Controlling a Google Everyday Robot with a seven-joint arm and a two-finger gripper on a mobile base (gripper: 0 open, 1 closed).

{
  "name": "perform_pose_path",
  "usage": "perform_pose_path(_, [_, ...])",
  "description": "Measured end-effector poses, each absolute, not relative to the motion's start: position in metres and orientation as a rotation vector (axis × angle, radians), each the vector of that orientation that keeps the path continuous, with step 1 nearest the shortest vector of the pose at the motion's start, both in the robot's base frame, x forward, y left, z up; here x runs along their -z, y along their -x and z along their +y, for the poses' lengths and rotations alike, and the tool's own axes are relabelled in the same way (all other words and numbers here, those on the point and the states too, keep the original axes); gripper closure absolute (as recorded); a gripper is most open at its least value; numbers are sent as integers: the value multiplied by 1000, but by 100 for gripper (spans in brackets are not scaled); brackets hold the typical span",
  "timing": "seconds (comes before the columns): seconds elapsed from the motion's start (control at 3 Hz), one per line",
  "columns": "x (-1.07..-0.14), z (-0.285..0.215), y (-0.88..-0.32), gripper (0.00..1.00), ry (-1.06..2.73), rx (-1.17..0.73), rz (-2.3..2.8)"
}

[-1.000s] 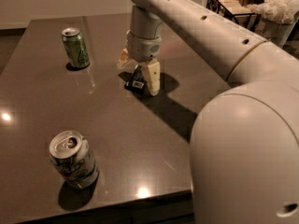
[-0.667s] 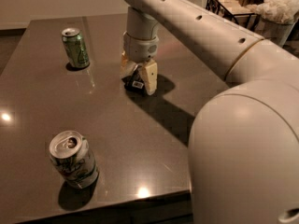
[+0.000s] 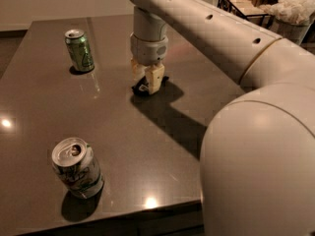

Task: Move rxbar chocolate near 7up can

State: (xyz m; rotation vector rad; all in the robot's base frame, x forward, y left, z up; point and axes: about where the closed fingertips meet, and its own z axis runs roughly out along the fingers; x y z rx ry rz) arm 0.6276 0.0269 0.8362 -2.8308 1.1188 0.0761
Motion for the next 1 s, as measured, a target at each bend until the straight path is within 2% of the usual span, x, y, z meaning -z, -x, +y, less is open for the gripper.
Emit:
perform_pose_path(0.33, [-838, 27, -628, 100, 2831, -76, 1119])
perform_pose_path(0.67, [-848, 22, -600, 100, 2821, -92, 1109])
perform_pose_path(1.0, [-871, 15, -532, 100, 2808, -173, 1070])
